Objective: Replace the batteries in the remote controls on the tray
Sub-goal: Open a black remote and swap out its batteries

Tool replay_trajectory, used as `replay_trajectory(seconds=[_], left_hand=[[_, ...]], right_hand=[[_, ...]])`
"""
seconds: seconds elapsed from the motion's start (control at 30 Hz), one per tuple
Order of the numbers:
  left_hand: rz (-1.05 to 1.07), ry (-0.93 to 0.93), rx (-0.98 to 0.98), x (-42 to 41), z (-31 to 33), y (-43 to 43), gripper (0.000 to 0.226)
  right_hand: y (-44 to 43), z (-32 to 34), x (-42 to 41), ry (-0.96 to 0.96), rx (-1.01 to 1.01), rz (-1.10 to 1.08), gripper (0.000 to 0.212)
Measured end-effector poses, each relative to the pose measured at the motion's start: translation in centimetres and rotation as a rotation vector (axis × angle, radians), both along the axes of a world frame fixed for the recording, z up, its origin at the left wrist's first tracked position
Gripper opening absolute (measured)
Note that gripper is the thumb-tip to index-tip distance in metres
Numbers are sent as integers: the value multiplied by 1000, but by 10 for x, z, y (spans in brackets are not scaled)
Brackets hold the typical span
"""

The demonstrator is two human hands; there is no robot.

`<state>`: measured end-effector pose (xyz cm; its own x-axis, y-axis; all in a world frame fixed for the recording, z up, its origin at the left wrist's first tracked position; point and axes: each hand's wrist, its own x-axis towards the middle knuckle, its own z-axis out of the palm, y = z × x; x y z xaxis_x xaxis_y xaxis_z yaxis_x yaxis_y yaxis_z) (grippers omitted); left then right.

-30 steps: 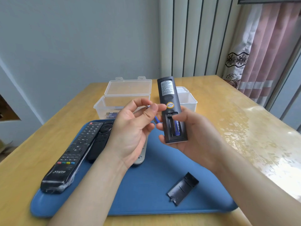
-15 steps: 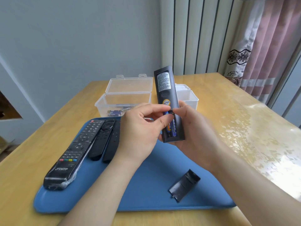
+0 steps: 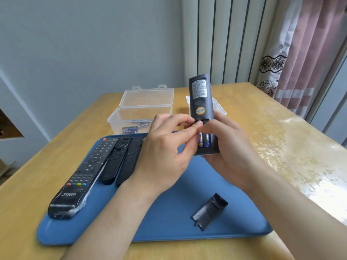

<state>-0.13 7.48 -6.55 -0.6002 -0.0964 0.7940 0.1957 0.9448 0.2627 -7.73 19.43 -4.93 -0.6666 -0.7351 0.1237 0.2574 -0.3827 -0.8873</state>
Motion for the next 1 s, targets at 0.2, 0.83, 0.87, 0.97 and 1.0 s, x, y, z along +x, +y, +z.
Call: replay_trajectory(seconds=[0.2,0.83,0.87,0.97,1.0], left_hand=[[-154,-188,519,6,11,5,26],[-180,15,696,16,27,17,17],[-149,56,574,16,25,16,18],[-66,63,185,12,10,20,19],[-34,52,94,10,5,23,17]], right_hand=[[6,-6,-19,30,68,60,55],[7,-9,-20,-263,113,-21,28],[5,-9,-18,-289,89,7,29],[1,-10,-17,-302,52,63,35],[1,-10,-17,-307,40,65,37]])
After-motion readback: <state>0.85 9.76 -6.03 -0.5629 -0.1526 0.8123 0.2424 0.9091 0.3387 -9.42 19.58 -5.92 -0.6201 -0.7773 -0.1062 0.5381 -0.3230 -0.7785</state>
